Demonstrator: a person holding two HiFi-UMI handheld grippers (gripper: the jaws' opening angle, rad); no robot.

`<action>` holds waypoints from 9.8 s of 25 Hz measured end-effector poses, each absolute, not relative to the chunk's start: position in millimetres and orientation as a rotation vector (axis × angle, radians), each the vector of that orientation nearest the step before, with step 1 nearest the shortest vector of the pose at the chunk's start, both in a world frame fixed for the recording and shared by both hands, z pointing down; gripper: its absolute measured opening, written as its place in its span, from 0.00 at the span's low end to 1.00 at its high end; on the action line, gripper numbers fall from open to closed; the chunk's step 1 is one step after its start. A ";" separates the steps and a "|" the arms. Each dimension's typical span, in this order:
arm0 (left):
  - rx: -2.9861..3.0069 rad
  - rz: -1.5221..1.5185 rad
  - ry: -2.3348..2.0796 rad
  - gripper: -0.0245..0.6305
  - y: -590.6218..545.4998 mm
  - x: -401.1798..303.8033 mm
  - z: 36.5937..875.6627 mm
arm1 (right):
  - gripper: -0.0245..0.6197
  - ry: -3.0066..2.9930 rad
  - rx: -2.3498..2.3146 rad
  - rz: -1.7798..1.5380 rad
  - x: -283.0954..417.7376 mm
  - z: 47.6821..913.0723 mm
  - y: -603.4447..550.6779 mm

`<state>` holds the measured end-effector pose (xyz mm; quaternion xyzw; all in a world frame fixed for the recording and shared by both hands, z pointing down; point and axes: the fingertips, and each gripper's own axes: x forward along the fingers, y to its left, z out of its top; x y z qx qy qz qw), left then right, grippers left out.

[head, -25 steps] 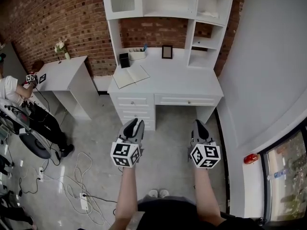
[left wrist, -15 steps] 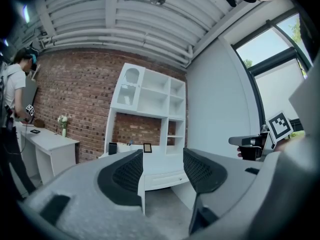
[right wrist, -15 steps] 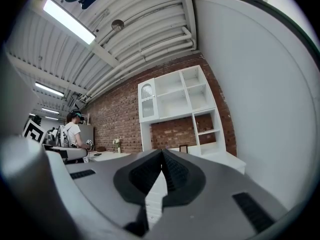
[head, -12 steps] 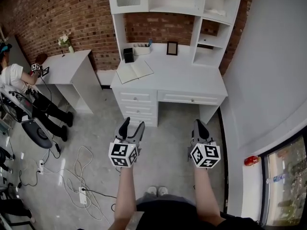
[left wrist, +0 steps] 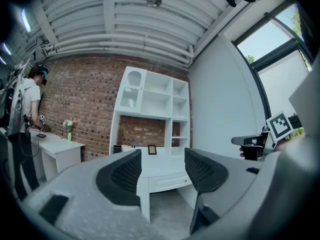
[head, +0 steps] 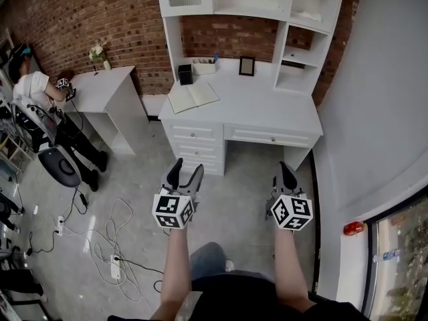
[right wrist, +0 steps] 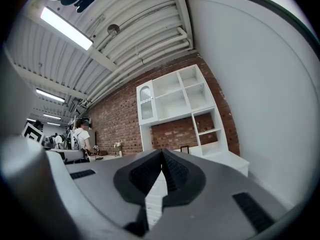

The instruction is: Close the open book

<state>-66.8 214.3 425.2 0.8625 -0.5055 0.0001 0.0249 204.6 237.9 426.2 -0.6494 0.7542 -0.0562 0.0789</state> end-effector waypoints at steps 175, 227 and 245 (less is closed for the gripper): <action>2.360 1.050 -1.616 0.07 -340.8 -66.1 672.2 | 0.04 2.527 -1.950 -0.523 175.9 540.5 -366.2; 1.832 0.108 -1.753 0.05 -325.6 -183.8 662.8 | 0.04 2.653 -1.802 -0.505 107.7 539.0 -373.9; 2.539 0.121 -1.819 0.05 -388.0 -119.6 435.7 | 0.04 2.451 -1.803 -0.256 138.4 448.3 -372.7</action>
